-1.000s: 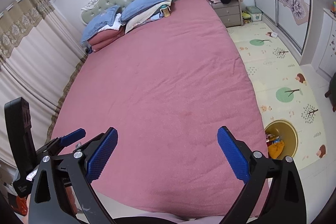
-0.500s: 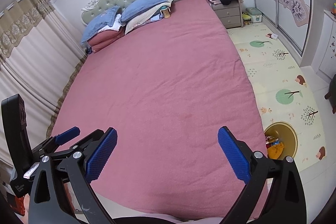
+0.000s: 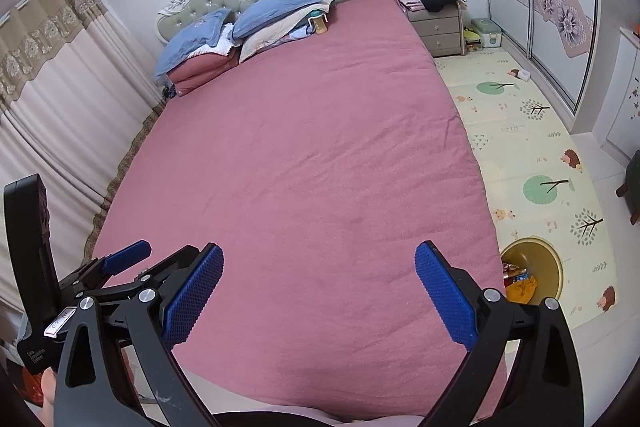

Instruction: Collect trash

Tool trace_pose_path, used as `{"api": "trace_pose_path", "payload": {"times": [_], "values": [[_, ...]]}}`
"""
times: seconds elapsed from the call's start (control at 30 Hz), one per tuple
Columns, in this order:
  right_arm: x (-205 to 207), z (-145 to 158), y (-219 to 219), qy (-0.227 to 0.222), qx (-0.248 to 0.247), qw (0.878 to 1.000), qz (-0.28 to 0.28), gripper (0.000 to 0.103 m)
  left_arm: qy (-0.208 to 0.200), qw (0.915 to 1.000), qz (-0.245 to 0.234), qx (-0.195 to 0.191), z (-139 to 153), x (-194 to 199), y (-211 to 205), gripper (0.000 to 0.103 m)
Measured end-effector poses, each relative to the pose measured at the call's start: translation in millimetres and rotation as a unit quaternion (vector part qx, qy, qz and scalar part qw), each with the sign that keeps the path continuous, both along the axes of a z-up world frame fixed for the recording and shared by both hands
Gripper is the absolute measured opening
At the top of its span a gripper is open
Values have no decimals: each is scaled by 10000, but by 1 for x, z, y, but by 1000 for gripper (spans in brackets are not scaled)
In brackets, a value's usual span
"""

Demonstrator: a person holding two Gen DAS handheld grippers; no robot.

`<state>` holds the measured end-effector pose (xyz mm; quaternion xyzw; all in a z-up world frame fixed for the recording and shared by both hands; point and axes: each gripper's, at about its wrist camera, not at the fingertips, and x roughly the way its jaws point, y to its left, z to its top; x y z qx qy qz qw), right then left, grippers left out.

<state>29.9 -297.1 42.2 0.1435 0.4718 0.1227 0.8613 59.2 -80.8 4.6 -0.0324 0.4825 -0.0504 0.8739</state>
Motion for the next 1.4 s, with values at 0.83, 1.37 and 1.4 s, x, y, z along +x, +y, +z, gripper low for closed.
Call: {"api": "trace_pose_path", "payload": {"times": [0.83,1.37,1.4], "values": [[2,-1,2,9,-16,10000,46,93,-24,9999,104,-2,0,-1,5,99],[2,-3,-2,32,13,10000,-56,93,-29,9999,152,-8,1,1,9,99],[2,-3,-2,25,11,10000,-59,93,-34,9999,148,-14,1,1,9,99]]}}
